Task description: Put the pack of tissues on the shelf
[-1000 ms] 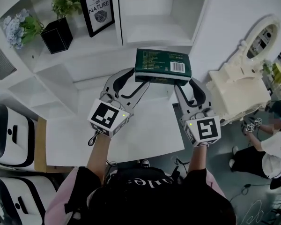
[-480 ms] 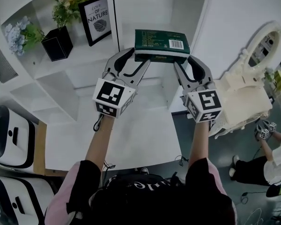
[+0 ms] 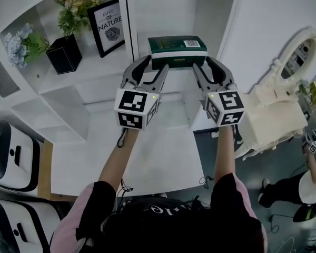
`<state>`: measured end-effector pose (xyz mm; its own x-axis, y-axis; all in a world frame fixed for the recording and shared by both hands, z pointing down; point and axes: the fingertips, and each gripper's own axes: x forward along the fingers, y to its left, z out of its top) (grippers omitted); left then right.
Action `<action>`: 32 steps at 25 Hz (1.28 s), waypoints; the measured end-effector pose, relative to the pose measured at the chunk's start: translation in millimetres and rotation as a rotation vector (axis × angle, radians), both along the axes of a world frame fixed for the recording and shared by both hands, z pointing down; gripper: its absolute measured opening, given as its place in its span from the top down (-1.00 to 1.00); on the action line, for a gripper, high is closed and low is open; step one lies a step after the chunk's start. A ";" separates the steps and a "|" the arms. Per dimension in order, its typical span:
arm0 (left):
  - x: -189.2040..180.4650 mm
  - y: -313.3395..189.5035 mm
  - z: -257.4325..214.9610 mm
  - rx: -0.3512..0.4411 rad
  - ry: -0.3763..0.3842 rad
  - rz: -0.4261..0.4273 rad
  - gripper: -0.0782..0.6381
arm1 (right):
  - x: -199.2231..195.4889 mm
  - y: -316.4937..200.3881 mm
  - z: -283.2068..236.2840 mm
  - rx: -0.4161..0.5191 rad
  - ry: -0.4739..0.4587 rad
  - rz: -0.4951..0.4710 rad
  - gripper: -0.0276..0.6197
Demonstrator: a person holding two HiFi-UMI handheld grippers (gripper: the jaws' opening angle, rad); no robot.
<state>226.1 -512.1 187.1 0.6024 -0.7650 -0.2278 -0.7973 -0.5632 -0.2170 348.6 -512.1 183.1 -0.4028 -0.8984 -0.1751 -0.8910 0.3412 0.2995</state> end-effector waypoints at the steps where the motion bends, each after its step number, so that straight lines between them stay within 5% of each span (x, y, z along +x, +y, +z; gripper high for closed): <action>1: 0.9 -3.7 -0.4 -0.008 0.000 -0.011 0.21 | 0.8 -3.5 -0.9 -0.001 0.002 0.004 0.30; 21: 26.9 -47.5 10.5 -0.093 -0.085 -0.191 0.22 | 19.7 -5.2 29.1 -0.061 -0.002 0.023 0.30; 32: 23.0 10.5 29.0 -0.064 -0.043 -0.012 0.22 | -4.0 19.8 67.5 -0.126 -0.051 -0.022 0.30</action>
